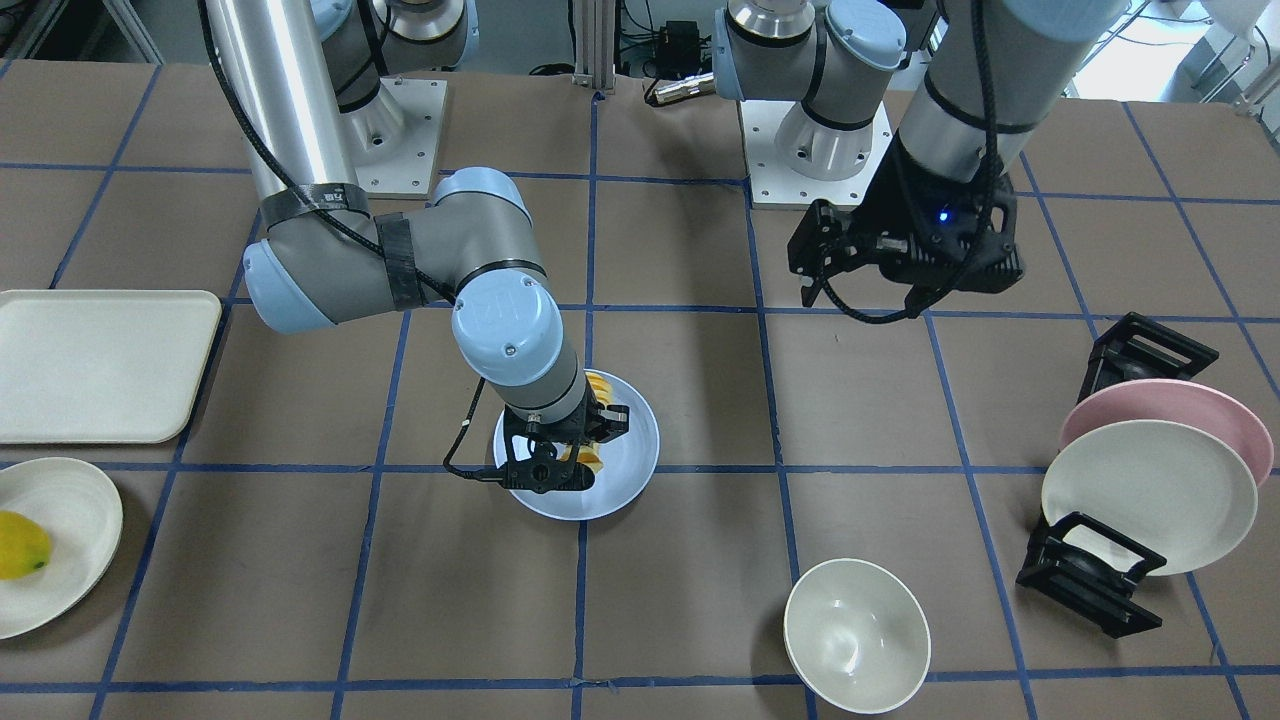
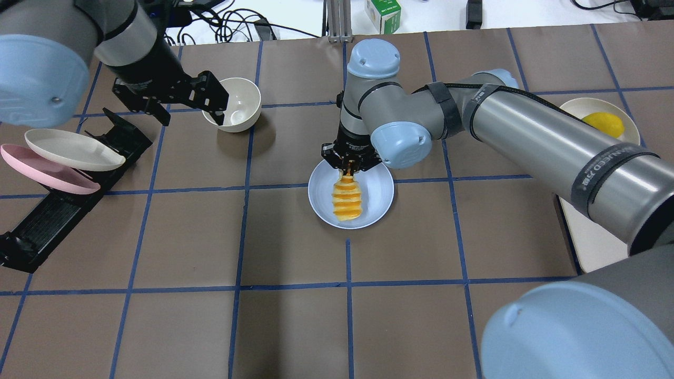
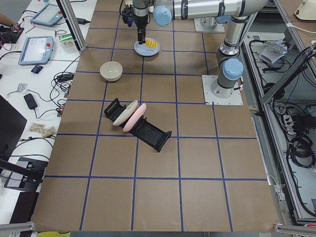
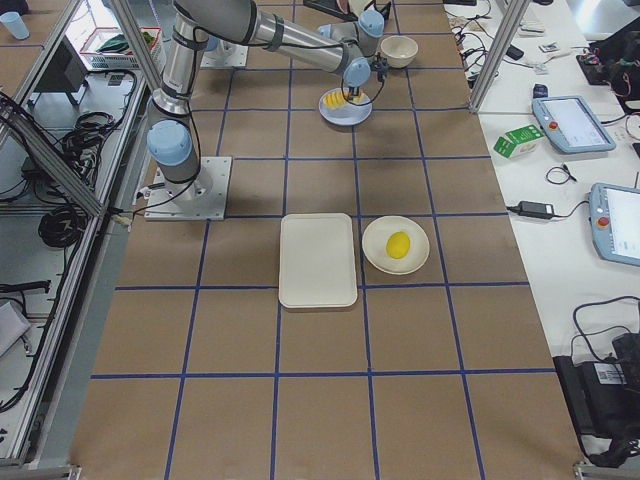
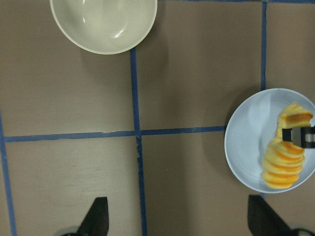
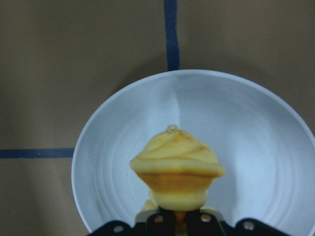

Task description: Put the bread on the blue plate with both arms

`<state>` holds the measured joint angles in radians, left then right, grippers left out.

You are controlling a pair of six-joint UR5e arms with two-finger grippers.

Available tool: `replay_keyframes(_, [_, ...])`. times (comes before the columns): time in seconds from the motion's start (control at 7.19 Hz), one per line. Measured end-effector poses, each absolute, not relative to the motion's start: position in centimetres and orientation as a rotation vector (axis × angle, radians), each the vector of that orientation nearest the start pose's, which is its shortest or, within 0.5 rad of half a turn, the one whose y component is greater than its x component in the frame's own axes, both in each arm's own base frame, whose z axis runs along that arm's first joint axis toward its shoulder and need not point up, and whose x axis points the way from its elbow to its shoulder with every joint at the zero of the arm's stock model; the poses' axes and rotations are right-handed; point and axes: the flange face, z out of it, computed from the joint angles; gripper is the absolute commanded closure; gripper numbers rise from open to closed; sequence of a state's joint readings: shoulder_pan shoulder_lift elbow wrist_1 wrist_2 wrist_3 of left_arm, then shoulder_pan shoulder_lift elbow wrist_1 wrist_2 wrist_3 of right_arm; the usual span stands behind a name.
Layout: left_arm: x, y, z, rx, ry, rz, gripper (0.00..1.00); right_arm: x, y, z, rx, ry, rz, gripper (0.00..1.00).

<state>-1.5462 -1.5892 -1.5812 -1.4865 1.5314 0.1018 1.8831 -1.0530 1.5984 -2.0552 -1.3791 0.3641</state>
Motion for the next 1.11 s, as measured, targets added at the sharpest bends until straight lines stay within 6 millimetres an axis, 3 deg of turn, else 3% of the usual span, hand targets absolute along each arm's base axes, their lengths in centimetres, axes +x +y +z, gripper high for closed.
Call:
replay_keyframes(0.14, [-11.2, -49.6, 49.8, 0.101, 3.168, -0.108, 0.0, 34.5, -55.8, 22.1, 0.079, 2.979, 0.197, 0.26])
replay_keyframes(0.28, [-10.2, -48.9, 50.6, 0.067, 3.172, -0.115, 0.0, 34.8, -55.6, 21.9, 0.074, 2.981, 0.206, 0.11])
replay_keyframes(0.42, [-9.9, -48.7, 50.5, 0.045, 3.178, -0.111, 0.0, 34.9, -55.5, 21.8, 0.071, 2.982, 0.211, 0.05])
replay_keyframes(1.11, [-11.9, -50.7, 50.9, 0.026, 3.184, -0.159, 0.0, 34.2, -55.5, 22.5, 0.052, 2.993, 0.194, 0.0])
